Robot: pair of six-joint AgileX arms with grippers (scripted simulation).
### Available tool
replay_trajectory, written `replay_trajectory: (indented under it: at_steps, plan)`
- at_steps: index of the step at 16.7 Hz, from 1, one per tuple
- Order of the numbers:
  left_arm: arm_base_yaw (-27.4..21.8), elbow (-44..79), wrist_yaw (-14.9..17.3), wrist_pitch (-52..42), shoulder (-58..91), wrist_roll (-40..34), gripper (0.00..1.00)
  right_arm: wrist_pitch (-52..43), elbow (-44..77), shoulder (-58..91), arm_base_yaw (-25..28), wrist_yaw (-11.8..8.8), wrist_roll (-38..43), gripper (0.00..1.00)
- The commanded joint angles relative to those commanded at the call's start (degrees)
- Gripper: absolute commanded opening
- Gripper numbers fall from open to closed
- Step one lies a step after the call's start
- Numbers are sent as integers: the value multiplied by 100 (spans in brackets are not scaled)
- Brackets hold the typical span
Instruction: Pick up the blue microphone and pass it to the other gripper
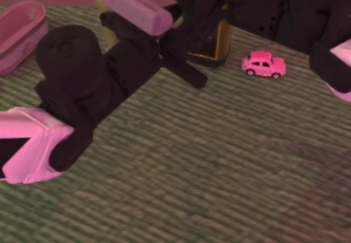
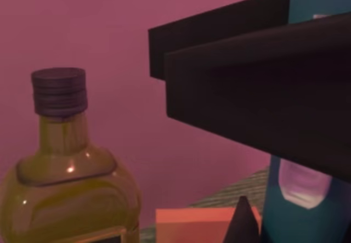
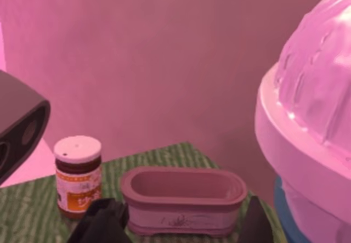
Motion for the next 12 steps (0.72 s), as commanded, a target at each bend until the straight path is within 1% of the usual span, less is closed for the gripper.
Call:
replay_trajectory:
  at_steps: [4, 12]
  plan:
    - [0, 0, 0, 0, 0, 0, 0, 0, 0, 0, 0, 0, 0, 0]
    - [0, 0, 0, 0, 0, 0, 60, 0, 0, 0, 0, 0, 0, 0]
